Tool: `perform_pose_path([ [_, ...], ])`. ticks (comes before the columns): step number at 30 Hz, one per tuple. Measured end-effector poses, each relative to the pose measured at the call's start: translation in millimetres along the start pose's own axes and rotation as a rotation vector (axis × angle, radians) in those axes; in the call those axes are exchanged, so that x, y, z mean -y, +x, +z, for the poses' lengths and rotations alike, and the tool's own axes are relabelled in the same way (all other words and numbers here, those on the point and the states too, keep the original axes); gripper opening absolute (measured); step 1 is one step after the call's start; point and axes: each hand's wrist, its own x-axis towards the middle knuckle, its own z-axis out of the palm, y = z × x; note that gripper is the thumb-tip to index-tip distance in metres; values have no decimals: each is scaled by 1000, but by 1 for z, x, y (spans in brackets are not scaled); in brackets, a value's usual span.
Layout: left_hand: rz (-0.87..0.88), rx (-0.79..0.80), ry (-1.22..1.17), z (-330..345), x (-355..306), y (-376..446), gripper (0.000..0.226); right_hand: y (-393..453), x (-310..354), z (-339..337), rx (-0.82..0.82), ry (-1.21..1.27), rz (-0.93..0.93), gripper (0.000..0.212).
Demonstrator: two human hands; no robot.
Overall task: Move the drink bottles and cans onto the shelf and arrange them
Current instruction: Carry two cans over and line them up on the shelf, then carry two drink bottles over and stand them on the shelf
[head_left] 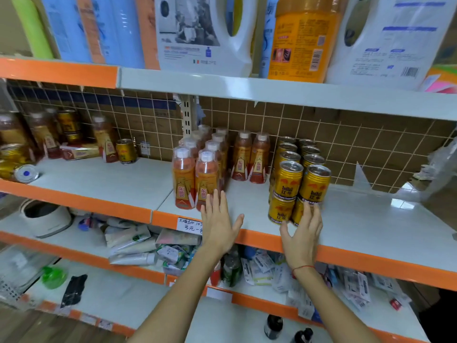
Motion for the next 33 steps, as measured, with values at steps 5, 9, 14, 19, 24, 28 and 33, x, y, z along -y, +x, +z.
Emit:
perform_pose_path([
  [5, -33, -27, 22, -43, 55, -21, 78, -25, 59, 25, 212, -231, -272, 66],
  [9, -115, -51, 142, -91, 123, -43, 78, -56, 127, 55, 380, -256, -441, 69],
  [14, -209, -70, 210, -150, 211, -84, 78, -106, 206, 95, 470, -198, -540, 67],
  [19, -316, -60, 261, -196, 271, -109, 77, -142, 267, 129, 587, -170, -586, 67],
  [24, -355, -107, 283, -227, 312, -114, 76, -155, 316, 157, 608, -150, -641, 67],
  [28, -417, -125, 276, -238, 343, -111, 73, -160, 342, 182, 620, -136, -672, 65],
  [33, -472, -161, 253, -247, 382, -95, 68, -157, 367, 215, 654, -104, -687, 62],
])
